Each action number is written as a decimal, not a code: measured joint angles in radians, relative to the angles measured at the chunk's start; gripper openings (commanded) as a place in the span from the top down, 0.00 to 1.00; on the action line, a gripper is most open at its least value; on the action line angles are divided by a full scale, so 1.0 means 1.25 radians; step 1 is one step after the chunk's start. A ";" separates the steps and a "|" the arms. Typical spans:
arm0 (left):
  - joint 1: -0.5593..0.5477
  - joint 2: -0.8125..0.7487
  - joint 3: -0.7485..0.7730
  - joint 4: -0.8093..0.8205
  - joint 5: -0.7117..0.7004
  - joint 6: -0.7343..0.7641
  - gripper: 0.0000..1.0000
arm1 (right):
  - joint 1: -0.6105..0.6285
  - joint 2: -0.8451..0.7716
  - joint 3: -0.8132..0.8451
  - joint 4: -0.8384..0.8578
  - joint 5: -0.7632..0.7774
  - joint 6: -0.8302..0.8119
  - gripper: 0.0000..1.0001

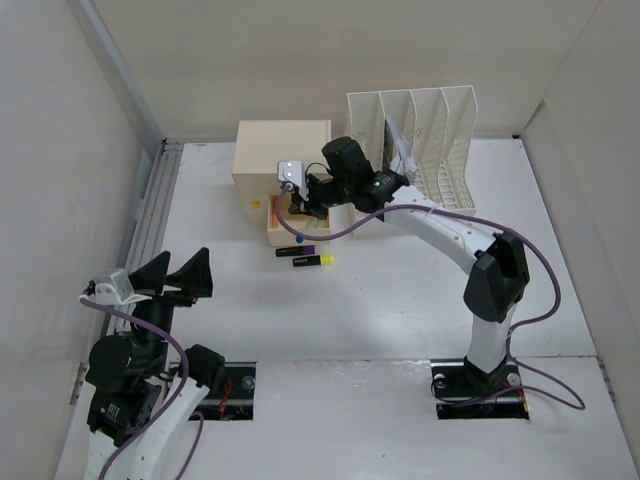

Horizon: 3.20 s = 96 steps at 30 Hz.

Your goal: Organize the desk

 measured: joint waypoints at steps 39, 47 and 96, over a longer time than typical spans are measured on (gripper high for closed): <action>0.000 0.062 -0.017 0.018 0.014 -0.132 0.22 | 0.110 0.099 -0.124 0.248 0.757 0.029 1.00; 0.000 0.087 -0.256 0.175 0.067 -0.359 0.56 | 0.089 0.023 -0.159 0.126 0.544 0.024 0.71; 0.124 1.379 -0.130 0.995 0.307 -0.539 0.67 | -0.273 -0.338 -0.245 0.094 -0.122 0.223 0.91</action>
